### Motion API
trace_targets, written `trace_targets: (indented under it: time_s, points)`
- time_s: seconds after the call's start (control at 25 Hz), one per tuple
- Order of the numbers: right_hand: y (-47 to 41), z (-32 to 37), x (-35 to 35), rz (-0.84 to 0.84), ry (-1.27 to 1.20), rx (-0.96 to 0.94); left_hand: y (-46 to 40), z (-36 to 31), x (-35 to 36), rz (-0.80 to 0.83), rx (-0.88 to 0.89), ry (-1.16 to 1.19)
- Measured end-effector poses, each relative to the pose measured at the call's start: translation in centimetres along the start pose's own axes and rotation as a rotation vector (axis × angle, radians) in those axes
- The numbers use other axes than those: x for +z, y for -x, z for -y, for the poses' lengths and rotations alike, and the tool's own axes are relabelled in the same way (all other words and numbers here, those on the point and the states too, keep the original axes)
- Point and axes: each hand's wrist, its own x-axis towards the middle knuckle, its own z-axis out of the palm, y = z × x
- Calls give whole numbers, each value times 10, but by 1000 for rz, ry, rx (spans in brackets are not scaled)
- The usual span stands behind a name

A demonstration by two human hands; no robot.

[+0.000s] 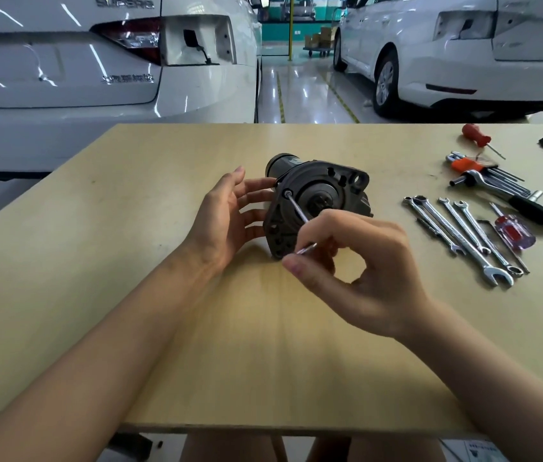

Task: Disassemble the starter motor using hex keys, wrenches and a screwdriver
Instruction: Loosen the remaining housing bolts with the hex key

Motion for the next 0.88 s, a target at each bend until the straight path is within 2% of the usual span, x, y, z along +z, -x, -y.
trace_targets:
  time_s: [0.2,0.36,0.44,0.64,0.88]
  points:
    - [0,-4,-10,63,-39,4,1,0,-2,73,82,-120]
    - [-6,-15,-16,98,-4,98,3,1,1,19,179,-244]
    - [-9,-20,-15,130,50,76,2,2,1,-10,219,-281]
    - [-22,-36,-15,214,146,11,-13,-4,0,-18,161,-306]
    - [-36,-59,-31,216,129,146,-40,-12,11,-60,144,-407]
